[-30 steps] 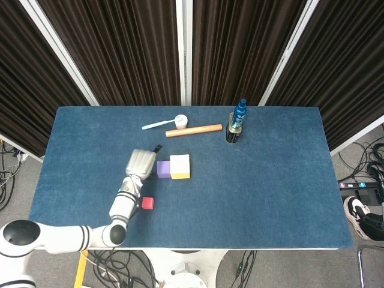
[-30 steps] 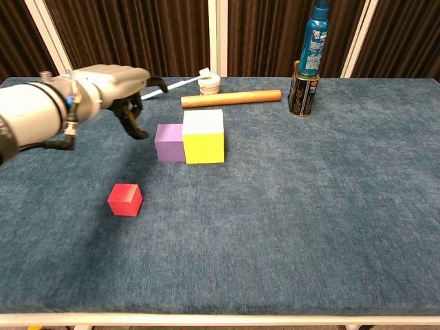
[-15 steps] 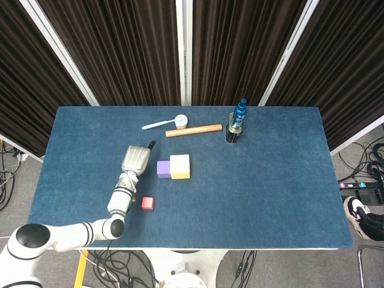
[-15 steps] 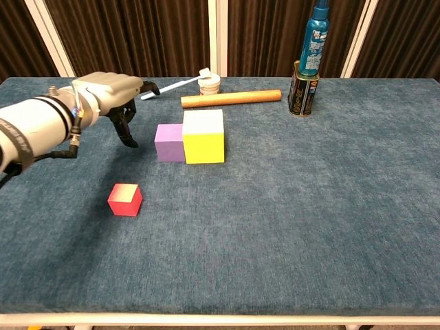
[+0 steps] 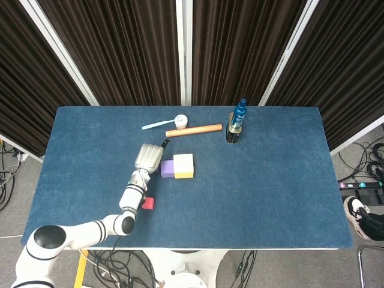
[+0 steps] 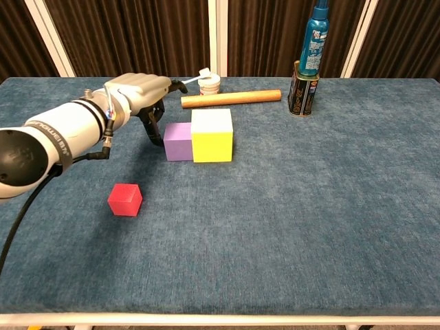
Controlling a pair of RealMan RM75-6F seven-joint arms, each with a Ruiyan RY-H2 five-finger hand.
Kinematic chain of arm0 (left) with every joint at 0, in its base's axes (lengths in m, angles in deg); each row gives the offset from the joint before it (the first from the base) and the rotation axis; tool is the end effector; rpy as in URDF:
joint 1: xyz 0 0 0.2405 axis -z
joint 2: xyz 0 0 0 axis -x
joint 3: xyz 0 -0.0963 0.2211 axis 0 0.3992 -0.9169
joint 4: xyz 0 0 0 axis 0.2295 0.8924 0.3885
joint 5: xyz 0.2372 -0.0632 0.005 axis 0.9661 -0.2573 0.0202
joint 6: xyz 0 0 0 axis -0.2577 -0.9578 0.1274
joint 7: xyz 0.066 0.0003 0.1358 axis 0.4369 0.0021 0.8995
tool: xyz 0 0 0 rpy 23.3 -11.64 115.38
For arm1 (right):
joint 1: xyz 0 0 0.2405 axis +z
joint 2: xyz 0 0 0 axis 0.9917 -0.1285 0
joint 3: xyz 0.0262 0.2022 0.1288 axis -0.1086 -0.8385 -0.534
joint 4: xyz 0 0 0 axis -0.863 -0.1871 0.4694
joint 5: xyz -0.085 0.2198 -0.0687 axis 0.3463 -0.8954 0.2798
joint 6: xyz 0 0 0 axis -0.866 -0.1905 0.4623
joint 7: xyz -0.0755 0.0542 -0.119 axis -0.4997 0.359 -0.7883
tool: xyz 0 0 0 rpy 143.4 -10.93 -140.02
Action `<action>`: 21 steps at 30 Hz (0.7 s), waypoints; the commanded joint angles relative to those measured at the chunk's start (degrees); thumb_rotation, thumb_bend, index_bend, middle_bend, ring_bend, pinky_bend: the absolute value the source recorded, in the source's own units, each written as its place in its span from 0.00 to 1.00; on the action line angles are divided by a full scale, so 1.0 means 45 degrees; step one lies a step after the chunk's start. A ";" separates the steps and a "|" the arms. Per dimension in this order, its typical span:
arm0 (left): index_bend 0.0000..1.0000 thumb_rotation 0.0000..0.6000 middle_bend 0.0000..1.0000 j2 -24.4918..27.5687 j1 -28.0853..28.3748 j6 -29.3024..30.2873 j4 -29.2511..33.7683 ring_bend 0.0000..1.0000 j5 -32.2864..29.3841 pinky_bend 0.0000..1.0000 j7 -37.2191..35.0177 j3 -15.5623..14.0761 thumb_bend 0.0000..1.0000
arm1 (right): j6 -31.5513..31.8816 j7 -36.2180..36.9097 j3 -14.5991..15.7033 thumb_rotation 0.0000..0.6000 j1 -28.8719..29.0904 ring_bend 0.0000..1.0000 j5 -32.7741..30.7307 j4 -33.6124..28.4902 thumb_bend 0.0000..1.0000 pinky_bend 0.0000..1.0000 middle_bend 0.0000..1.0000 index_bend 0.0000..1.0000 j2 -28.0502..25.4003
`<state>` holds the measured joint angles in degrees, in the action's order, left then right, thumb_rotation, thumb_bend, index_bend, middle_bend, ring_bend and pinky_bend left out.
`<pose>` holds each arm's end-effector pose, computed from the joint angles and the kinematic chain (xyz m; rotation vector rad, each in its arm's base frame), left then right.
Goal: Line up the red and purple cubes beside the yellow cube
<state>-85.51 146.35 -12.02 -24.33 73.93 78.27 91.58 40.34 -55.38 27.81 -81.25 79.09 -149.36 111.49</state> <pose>-0.0996 0.4062 -0.1234 -1.7719 -0.9179 -0.7455 -0.3431 -0.1822 0.1924 1.2486 -0.8670 0.7883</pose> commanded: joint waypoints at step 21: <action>0.39 1.00 0.87 0.5001 -0.3356 0.1956 0.7636 0.93 0.1633 1.00 -0.1526 -0.1499 0.12 | -0.0270 0.0276 -0.0058 1.00 0.0394 0.03 0.0461 0.0213 0.15 0.11 0.10 0.00 0.0281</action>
<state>-69.97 135.74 -5.04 0.84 79.47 74.30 87.55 39.17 -54.19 27.52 -79.52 81.11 -148.46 112.71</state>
